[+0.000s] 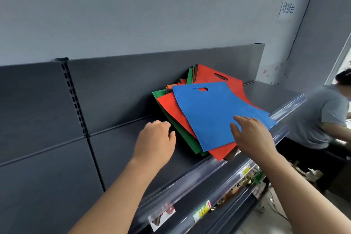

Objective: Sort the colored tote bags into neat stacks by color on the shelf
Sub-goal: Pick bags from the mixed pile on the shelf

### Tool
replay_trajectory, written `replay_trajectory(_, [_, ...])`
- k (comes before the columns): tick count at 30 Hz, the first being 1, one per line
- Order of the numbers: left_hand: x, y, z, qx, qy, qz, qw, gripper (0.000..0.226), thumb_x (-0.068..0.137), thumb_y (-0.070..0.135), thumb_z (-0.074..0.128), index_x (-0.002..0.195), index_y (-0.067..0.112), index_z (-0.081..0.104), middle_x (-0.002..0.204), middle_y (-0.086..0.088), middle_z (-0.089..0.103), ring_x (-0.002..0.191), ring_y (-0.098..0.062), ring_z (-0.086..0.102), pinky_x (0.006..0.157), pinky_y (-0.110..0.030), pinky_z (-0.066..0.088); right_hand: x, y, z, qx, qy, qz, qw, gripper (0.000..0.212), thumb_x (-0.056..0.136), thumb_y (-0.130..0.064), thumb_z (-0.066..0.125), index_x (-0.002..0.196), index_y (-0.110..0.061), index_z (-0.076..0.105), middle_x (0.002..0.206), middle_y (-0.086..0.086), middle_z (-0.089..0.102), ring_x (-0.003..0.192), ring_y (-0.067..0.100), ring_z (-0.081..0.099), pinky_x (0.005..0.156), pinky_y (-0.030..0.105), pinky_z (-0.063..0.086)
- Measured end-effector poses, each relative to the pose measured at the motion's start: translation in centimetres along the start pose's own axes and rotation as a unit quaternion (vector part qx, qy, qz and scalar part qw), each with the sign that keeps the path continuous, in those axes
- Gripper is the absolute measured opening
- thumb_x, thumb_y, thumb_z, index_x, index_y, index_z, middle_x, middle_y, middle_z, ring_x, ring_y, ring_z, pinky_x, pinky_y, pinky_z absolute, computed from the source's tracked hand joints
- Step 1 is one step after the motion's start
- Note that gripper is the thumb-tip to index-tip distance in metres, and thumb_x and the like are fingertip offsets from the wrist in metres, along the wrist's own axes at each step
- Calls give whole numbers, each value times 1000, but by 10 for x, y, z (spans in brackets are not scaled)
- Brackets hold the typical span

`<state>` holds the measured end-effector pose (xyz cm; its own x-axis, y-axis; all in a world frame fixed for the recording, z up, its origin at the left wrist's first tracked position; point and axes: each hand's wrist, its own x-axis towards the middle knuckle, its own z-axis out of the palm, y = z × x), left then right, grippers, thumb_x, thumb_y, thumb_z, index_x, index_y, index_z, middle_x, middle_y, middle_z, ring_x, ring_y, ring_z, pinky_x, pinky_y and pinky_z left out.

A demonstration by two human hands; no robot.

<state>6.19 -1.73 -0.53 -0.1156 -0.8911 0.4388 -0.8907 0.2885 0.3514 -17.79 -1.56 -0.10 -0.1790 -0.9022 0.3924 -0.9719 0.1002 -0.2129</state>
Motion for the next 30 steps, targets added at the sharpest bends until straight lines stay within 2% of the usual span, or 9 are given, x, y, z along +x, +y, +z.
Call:
replay_trajectory(5, [28,37,32,-54,-19,-48,997,30,95,33,48,110,9,58,97,-1,59,85,-16,57,75,-33,51,49,48,12,-7,-19,-6,1000,34,99,-26,38,110,-2,59,113,11,63,105,33,52,95,34,32])
replay_trajectory(8, [43,52,53,-92,-32,-100,990,27,95,37,49,99,10,52,91,1,59,77,-14,57,69,-31,50,75,70,25,7,-48,-14,999,30,97,-25,37,88,-4,57,95,10,61,91,31,52,96,36,34])
replay_trajectory(12, [56,63,74,-137,-36,-172,975,33,94,39,51,88,14,30,83,8,52,71,-8,49,54,-18,37,85,87,43,63,-55,-47,995,28,93,-24,42,72,-7,45,78,6,55,75,26,45,74,28,28])
replay_trajectory(17, [55,63,87,-208,23,-242,948,19,90,23,58,103,12,49,96,-1,60,77,-18,60,55,-29,43,89,100,50,100,-32,-147,984,20,90,-18,51,94,-7,68,97,4,69,90,29,55,88,35,39])
replay_trajectory(19, [52,64,86,-224,31,-259,939,22,90,18,58,110,15,51,97,1,62,76,-18,62,54,-29,47,97,107,45,127,-22,-132,983,23,91,-19,53,104,-8,69,106,4,69,101,30,55,90,34,37])
replay_trajectory(22, [50,64,87,-226,38,-286,930,28,89,19,57,115,11,49,92,-3,64,63,-19,58,48,-27,43,109,121,41,87,-27,-100,991,24,92,-24,49,78,-6,57,84,9,62,91,34,53,77,36,32])
replay_trajectory(25, [49,69,91,-226,35,-291,929,27,88,24,57,99,0,56,69,-6,50,51,-18,36,45,-25,28,106,121,40,106,-74,-85,988,32,92,-24,43,64,-12,34,65,4,46,80,32,45,72,35,28])
replay_trajectory(28, [49,72,92,-248,56,-300,919,27,86,19,61,79,-4,52,54,0,41,38,-11,29,35,-20,23,101,117,40,131,-69,-124,981,23,91,-24,48,73,-9,49,74,8,57,84,33,50,86,37,35])
replay_trajectory(30, [49,72,88,-255,62,-314,913,19,84,18,64,87,0,58,61,0,51,38,-9,37,33,-19,27,101,117,39,150,-68,-135,977,21,90,-24,52,93,-6,61,91,11,65,94,34,54,89,37,39])
